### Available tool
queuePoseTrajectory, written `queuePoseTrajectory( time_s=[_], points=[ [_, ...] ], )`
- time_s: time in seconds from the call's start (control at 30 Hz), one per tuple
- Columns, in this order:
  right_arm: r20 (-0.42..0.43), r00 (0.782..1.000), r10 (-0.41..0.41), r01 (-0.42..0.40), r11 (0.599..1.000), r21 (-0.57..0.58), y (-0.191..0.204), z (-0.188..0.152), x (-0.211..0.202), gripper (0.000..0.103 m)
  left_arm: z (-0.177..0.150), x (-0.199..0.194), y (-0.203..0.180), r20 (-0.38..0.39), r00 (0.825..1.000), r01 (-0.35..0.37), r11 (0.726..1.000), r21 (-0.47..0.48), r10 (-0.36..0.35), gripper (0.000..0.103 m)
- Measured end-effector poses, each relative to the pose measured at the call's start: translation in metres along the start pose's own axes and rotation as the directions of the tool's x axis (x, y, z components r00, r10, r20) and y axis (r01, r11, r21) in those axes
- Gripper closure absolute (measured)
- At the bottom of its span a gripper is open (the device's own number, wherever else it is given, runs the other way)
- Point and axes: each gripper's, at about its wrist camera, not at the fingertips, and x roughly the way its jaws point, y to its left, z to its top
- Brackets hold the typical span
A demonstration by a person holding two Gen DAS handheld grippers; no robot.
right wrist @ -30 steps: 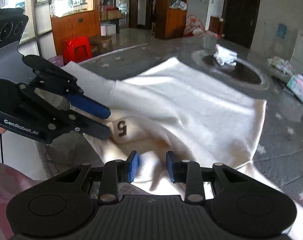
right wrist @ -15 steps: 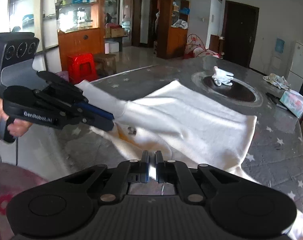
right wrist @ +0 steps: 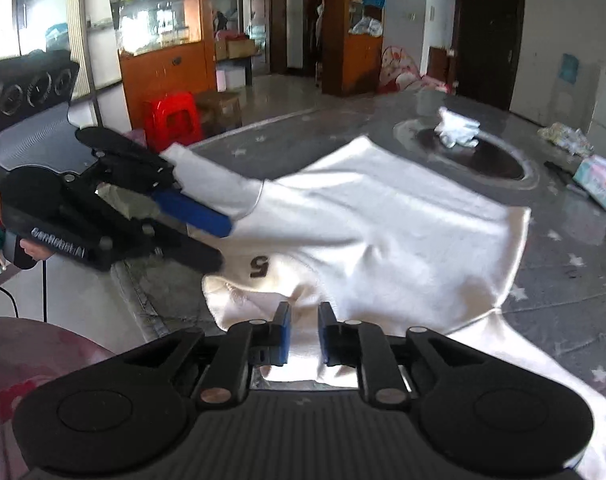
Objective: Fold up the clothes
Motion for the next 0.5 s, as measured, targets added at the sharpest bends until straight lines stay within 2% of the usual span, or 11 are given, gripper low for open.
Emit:
queuePoseTrajectory(
  time_s=[0.03, 0.17, 0.23, 0.27, 0.3, 0.5],
  points=[
    [-0.002, 1.000, -0.002, 0.002, 1.000, -0.002, 0.000, -0.001, 0.002, 0.079, 0.000, 0.006, -0.002, -0.011, 1.000, -0.002, 1.000, 0.010, 0.002, 0.061],
    [-0.009, 1.000, -0.009, 0.009, 1.000, -0.011, 0.002, -0.003, 0.008, 0.081, -0.006, 0.023, -0.003, -0.060, 0.998, -0.001, 1.000, 0.031, 0.002, 0.063],
    [-0.012, 1.000, -0.012, 0.012, 1.000, -0.015, 0.003, -0.004, 0.011, 0.082, -0.010, 0.031, -0.001, -0.088, 0.996, -0.019, 0.999, 0.033, 0.021, 0.080],
    [-0.014, 1.000, -0.014, 0.014, 1.000, -0.017, 0.004, -0.005, 0.012, 0.087, -0.011, 0.032, 0.002, -0.094, 0.995, -0.025, 0.999, 0.025, 0.027, 0.082],
    [-0.015, 1.000, -0.016, 0.015, 1.000, -0.019, 0.004, -0.005, 0.014, 0.096, -0.013, 0.033, 0.005, -0.095, 0.995, -0.030, 0.999, 0.012, 0.031, 0.085],
    [-0.003, 1.000, -0.020, 0.019, 1.000, -0.016, 0.004, -0.006, 0.013, 0.100, -0.010, 0.013, 0.014, -0.017, 1.000, -0.007, 0.998, -0.057, 0.006, 0.089]
  ],
)
